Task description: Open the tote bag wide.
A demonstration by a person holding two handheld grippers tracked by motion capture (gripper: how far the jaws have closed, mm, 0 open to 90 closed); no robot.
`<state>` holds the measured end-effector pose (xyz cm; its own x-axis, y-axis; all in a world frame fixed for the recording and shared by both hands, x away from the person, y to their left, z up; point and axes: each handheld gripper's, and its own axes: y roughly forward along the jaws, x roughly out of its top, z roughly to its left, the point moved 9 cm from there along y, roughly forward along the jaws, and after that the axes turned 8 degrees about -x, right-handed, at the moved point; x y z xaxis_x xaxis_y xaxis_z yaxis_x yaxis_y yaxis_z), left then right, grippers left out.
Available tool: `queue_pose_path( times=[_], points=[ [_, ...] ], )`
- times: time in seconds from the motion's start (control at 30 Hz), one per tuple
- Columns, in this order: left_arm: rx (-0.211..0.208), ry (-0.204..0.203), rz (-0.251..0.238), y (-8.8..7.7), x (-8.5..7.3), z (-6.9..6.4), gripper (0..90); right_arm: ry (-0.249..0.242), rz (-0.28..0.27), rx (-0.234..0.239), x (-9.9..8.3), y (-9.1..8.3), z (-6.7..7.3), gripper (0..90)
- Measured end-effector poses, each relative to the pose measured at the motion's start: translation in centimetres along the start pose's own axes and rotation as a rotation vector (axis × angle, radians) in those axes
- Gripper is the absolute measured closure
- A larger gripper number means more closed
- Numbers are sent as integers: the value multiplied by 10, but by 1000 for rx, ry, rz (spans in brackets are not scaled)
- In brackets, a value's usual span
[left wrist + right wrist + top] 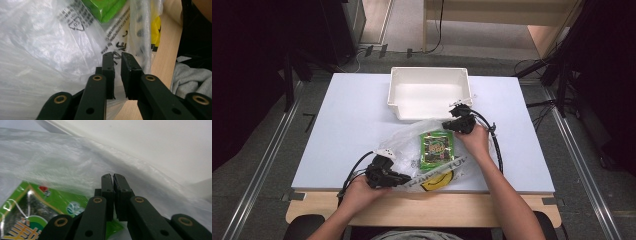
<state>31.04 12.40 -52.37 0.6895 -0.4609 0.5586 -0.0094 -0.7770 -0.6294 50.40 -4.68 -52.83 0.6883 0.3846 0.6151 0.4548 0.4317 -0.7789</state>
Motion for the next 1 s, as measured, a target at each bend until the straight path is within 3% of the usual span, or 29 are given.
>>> queue_pose_path(
  times=[0.47, 0.7, 1.0],
  points=[
    [33, 18, -22, -12, 26, -4, 585, -1, -73, 59, 10, -32, 11, 744],
    [27, 29, -29, -19, 47, -10, 524, -6, -98, 84, 5, -49, 15, 619],
    [13, 33, -38, -20, 75, -10, 455, -12, -105, 82, -9, -61, 13, 557]
  ],
)
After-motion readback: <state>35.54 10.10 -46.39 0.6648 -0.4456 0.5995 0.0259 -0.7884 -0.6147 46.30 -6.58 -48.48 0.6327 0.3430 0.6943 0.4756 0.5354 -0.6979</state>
